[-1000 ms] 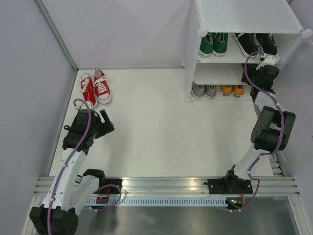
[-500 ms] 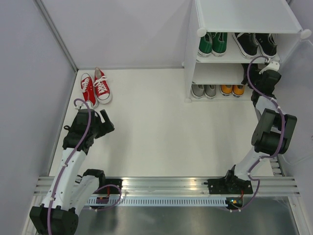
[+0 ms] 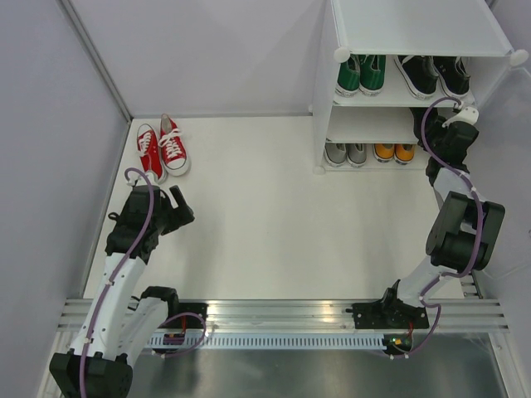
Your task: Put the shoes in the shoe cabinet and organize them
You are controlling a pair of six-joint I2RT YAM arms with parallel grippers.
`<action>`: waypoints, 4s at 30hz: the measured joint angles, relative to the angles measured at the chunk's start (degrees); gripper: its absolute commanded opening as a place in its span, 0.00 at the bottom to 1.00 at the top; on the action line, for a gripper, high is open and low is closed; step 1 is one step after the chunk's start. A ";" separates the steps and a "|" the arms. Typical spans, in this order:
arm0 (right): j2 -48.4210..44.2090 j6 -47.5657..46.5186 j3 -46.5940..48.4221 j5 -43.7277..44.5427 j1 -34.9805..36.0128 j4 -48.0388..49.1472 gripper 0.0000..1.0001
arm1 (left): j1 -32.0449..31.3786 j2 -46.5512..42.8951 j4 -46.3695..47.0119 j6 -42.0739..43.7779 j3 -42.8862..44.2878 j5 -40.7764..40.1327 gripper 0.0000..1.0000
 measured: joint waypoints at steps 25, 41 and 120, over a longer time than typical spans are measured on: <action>4.48 3.89 3.17 8.96 2.08 2.32 0.68 | -0.13 0.31 0.00 0.02 0.00 -1.09 0.91; -26.27 13.57 -10.16 15.41 8.37 -17.31 0.98 | -0.13 2.60 0.02 0.00 0.00 -2.64 1.00; -57.86 13.03 -39.67 -4.44 42.93 -25.77 0.98 | -20.24 40.46 5.99 -22.97 13.11 13.51 0.03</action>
